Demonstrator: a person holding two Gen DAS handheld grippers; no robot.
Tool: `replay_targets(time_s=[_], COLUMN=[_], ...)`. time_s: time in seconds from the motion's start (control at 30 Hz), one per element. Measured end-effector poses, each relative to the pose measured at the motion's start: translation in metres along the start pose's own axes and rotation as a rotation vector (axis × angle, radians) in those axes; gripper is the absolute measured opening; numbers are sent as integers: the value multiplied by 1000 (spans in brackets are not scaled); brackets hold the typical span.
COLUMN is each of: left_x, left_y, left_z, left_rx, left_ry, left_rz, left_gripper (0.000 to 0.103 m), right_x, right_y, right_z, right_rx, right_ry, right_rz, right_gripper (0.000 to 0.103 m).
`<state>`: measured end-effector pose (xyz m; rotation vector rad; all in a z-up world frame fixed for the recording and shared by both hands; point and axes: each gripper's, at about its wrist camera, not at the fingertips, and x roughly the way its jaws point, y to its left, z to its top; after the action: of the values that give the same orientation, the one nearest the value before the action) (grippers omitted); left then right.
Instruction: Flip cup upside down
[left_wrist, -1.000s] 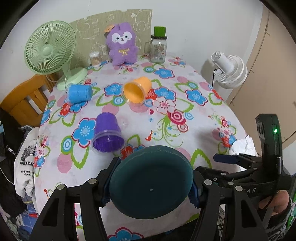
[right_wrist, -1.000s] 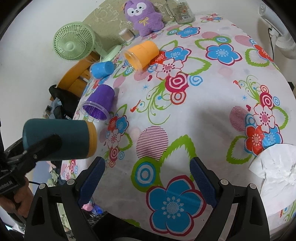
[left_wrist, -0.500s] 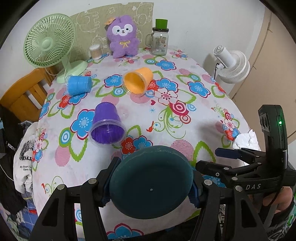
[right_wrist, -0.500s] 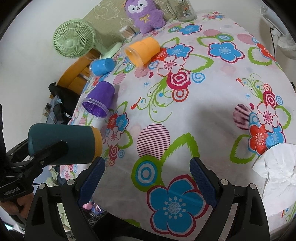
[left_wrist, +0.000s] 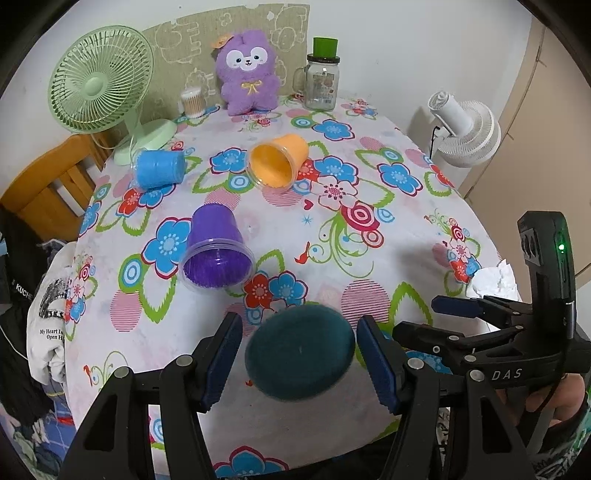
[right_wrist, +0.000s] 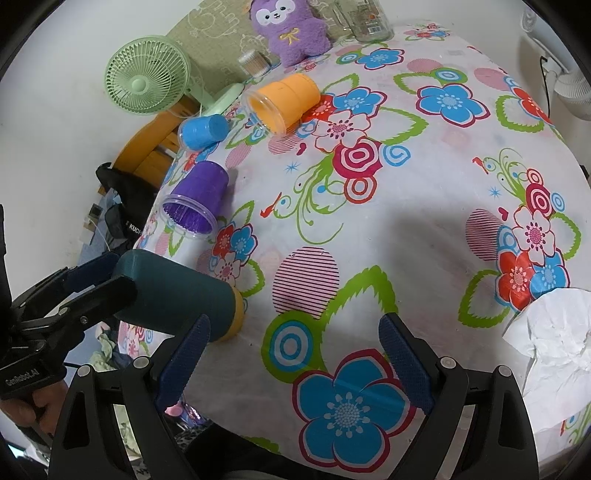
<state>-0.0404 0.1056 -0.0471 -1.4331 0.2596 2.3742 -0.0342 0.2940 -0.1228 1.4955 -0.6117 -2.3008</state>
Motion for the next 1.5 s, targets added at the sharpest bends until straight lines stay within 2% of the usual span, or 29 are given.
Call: replay_targets(time_s=[0.77, 1.03, 1.13, 1.37, 1.5], left_x=[-5, -14, -18, -34, -43], left_y=[3, 7, 8, 19, 27], left_z=[0, -4, -5, -9, -11], left_rx=[-13, -29, -37, -92, -125], left_ry=[-10, -37, -55, -146, -192], left_rz=[-3, -14, -13, 21, 30], left_gripper=[67, 78, 82, 95, 97], right_x=[-2, -14, -20, -44, -59], right_y=[11, 25, 32, 44, 54], right_z=[2, 9, 12, 25, 30], right_rx=[-23, -61, -75, -75, -85], right_ry=[-7, -50, -81, -190, -253], right_rz=[-7, -35, -58, -68, -61], right_gripper=[95, 95, 99, 100, 100])
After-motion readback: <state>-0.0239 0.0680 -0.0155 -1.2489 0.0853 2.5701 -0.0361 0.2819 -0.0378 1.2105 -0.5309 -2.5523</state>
